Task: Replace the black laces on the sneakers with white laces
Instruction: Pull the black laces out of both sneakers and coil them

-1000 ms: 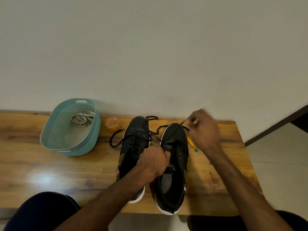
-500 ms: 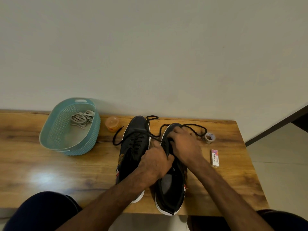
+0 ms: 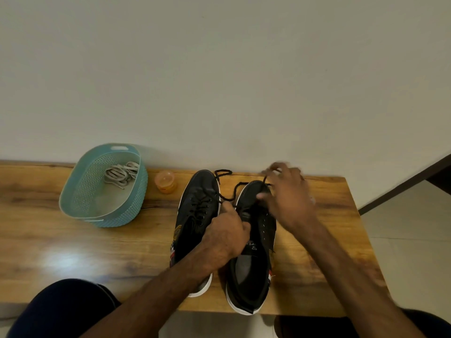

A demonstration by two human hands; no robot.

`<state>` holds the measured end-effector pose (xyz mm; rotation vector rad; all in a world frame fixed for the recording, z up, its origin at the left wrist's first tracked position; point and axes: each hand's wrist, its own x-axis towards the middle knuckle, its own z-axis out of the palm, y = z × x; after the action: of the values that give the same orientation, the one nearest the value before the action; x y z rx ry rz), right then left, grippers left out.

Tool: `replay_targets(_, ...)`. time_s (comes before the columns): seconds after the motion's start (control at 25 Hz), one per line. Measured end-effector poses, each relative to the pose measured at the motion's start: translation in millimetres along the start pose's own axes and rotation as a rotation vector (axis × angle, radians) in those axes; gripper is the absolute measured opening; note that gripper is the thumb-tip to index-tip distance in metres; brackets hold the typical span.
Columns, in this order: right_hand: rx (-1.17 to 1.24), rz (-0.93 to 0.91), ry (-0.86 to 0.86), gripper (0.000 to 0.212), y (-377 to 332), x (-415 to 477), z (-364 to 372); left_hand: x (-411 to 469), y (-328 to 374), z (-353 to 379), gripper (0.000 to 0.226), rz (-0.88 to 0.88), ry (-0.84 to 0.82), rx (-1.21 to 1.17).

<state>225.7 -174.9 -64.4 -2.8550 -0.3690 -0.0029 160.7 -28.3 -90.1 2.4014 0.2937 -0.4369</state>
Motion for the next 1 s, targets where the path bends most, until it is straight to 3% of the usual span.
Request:
replay_targets(0.12, -0.032, -0.137, -0.181, 0.028, -27.1, -3.7, 29.6, 0.4, 0.4, -1.1, 0.046, 0.047, 0.000, 0.062)
replay_targets(0.44, 0.008, -0.075, -0.216, 0.021, -21.9, -5.2, 30.7, -4.1, 4.9, 2.7, 0.042, 0.126, 0.011, 0.268)
replay_targets(0.52, -0.042, -0.048, -0.154, 0.017, -18.3, -3.4, 25.5, -6.8, 5.0, 7.7, 0.049, 0.120, 0.008, 0.356)
replay_targets(0.6, -0.093, 0.047, 0.026, 0.016, -4.6, 3.3, 11.1, -7.8, 4.9, 12.7, 0.051, 0.094, -0.017, 0.379)
replay_targets(0.68, -0.041, 0.187, 0.260, 0.013, 15.7, 9.3, -9.4, -7.0, 4.4, 14.2, 0.052, 0.076, -0.030, 0.352)
replay_targets(0.76, 0.053, 0.267, 0.337, 0.015, 27.2, 10.3, -19.6, -6.0, 3.2, 14.7, 0.056, 0.085, -0.028, 0.378)
replay_targets(0.92, -0.109, 0.086, -0.100, 0.057, -1.3, 1.2, 0.6, -11.1, 4.4, 20.0, 0.082, 0.088, -0.056, 0.560)
replay_targets(1.0, -0.152, -0.071, -0.239, 0.058, -17.3, -4.3, 17.8, -11.1, 5.4, 19.9, 0.084, 0.114, -0.047, 0.720)
